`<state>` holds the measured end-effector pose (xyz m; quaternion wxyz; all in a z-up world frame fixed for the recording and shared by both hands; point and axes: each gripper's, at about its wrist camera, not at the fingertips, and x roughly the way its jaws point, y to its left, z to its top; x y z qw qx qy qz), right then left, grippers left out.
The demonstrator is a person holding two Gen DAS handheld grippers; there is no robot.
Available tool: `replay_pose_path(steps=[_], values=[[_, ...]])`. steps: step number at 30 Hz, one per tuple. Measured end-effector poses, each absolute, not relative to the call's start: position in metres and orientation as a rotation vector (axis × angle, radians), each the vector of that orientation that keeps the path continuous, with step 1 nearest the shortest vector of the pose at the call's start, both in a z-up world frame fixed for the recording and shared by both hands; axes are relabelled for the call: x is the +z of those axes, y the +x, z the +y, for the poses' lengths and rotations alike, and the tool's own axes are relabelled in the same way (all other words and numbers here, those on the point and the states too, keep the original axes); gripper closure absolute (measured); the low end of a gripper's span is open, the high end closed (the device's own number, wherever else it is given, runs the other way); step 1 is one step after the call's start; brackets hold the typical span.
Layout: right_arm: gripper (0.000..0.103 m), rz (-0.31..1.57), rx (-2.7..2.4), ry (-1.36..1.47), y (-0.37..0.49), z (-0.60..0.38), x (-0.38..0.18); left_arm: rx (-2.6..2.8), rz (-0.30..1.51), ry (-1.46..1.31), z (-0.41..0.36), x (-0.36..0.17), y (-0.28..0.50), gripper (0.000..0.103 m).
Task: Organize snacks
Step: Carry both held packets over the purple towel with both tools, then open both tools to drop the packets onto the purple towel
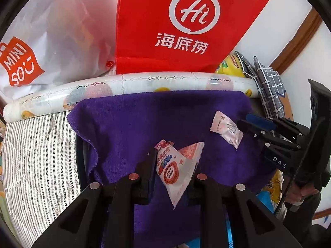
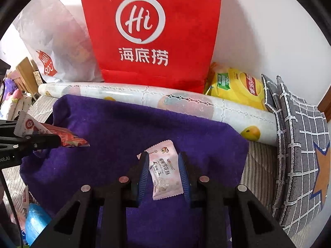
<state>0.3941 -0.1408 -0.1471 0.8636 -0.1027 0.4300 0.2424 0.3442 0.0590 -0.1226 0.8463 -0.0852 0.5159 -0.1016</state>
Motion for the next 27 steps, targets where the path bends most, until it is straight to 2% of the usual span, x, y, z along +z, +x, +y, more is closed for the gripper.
replay_pose_path(steps=[7, 15, 17, 21, 23, 27], values=[[0.075, 0.871, 0.528, -0.204, 0.386, -0.138, -0.134, -0.224, 1.093, -0.170, 0.055, -0.123, 0.342, 0.081], [0.071, 0.863, 0.519, -0.190, 0.385, -0.144, -0.127, -0.270, 1.108, -0.153, 0.045, -0.122, 0.341, 0.067], [0.070, 0.860, 0.516, -0.183, 0.385, -0.146, -0.125, -0.282, 1.110, -0.151, 0.042, -0.121, 0.340, 0.056], [0.063, 0.855, 0.508, -0.167, 0.385, -0.149, -0.121, -0.314, 1.092, -0.132, 0.036, -0.115, 0.336, 0.045], [0.059, 0.852, 0.502, -0.161, 0.384, -0.150, -0.119, -0.333, 1.075, -0.133, 0.034, -0.110, 0.333, 0.033], [0.051, 0.852, 0.488, -0.132, 0.377, -0.157, -0.115, -0.339, 1.040, -0.109, 0.028, -0.099, 0.327, 0.024]])
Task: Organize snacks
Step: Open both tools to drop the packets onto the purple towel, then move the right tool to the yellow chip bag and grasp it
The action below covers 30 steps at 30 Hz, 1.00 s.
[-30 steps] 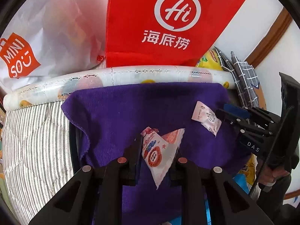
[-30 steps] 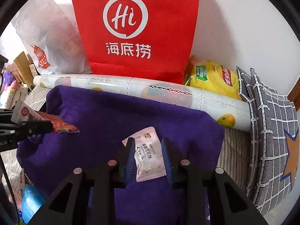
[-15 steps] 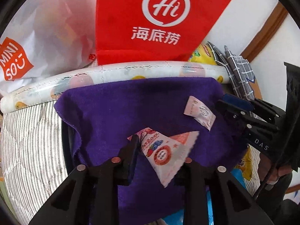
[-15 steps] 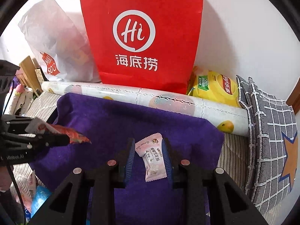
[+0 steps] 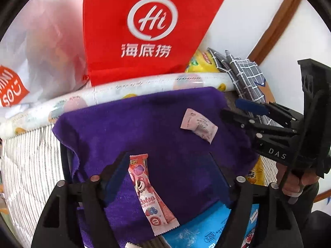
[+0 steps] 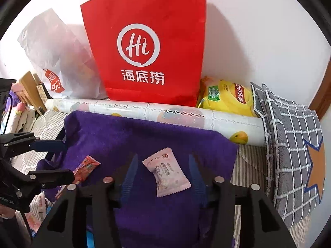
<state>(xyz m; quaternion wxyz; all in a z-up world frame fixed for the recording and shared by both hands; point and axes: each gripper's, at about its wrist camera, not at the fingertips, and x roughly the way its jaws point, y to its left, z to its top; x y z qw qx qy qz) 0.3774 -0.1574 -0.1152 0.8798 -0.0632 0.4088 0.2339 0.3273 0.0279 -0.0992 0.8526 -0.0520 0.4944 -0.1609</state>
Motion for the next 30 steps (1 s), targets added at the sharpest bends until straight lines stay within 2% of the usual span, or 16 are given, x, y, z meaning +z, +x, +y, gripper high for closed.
replay_pose_path(steps=[8, 12, 19, 30], values=[[0.040, 0.867, 0.418, -0.058, 0.361, -0.182, -0.106, -0.359, 1.010, -0.128, 0.026, -0.080, 0.317, 0.021], [0.026, 0.868, 0.353, -0.069, 0.343, -0.194, -0.099, -0.367, 0.993, -0.131, 0.024, -0.070, 0.310, 0.021], [0.015, 0.856, 0.234, -0.066, 0.302, -0.218, -0.093, -0.383, 0.947, -0.128, 0.022, -0.054, 0.296, 0.021], [0.015, 0.832, 0.132, -0.017, 0.249, -0.246, -0.107, -0.380, 0.913, -0.122, 0.023, -0.037, 0.283, 0.021]])
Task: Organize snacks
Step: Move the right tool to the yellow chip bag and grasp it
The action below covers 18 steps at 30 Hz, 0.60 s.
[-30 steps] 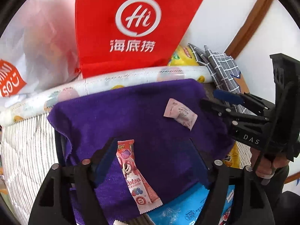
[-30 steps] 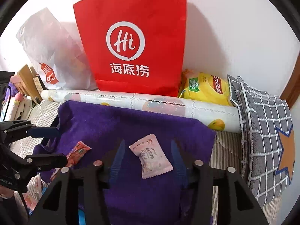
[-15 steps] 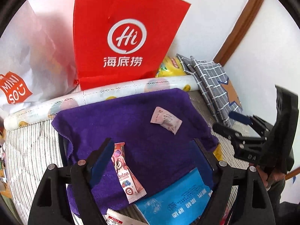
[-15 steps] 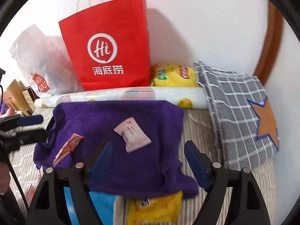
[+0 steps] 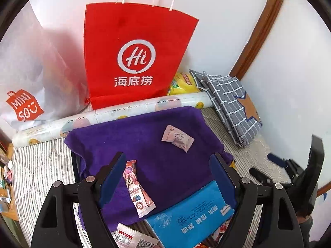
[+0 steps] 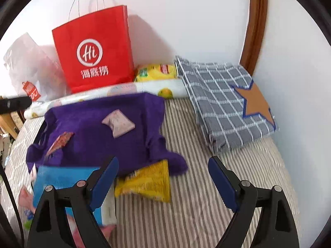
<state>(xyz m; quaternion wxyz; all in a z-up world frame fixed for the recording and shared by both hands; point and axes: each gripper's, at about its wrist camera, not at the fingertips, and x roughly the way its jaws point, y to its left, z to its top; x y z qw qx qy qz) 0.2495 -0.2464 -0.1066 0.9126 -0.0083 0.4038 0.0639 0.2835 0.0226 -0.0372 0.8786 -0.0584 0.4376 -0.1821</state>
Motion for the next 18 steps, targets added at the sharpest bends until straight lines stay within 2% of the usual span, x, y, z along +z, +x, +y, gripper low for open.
replay_pose_path(steps=[11, 18], values=[[0.015, 0.892, 0.087, 0.141, 0.222, -0.279, -0.127, -0.412, 0.911, -0.115, 0.014, -0.030, 0.275, 0.021], [0.016, 0.950, 0.087, 0.081, 0.226, -0.268, -0.147, -0.414, 0.927, -0.121, 0.014, -0.032, 0.277, 0.021]])
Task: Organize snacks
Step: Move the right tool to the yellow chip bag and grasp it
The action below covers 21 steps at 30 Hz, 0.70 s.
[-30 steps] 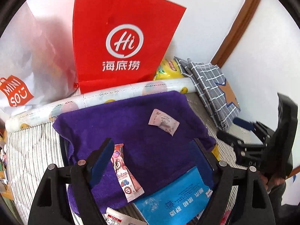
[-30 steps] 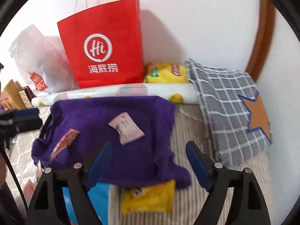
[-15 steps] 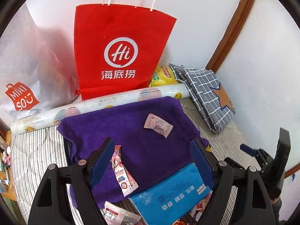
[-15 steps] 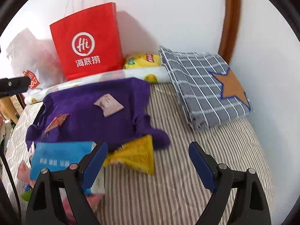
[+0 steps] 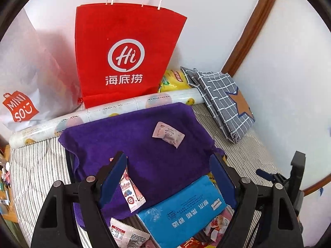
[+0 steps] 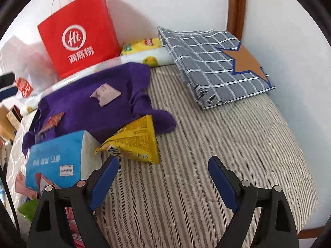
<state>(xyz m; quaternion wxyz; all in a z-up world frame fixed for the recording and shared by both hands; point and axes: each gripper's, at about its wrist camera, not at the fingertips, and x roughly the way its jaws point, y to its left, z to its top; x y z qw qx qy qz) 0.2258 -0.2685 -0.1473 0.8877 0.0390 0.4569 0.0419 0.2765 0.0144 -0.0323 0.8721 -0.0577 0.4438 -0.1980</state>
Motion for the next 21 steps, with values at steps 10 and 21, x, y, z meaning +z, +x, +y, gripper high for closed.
replay_pose_path(steps=[10, 21], values=[[0.017, 0.937, 0.208, 0.041, 0.242, -0.243, -0.161, -0.407, 0.946, -0.132, 0.018, -0.038, 0.282, 0.021], [0.017, 0.950, 0.262, 0.044, 0.255, -0.233, -0.174, -0.404, 0.965, -0.119, 0.016, -0.045, 0.286, 0.021]])
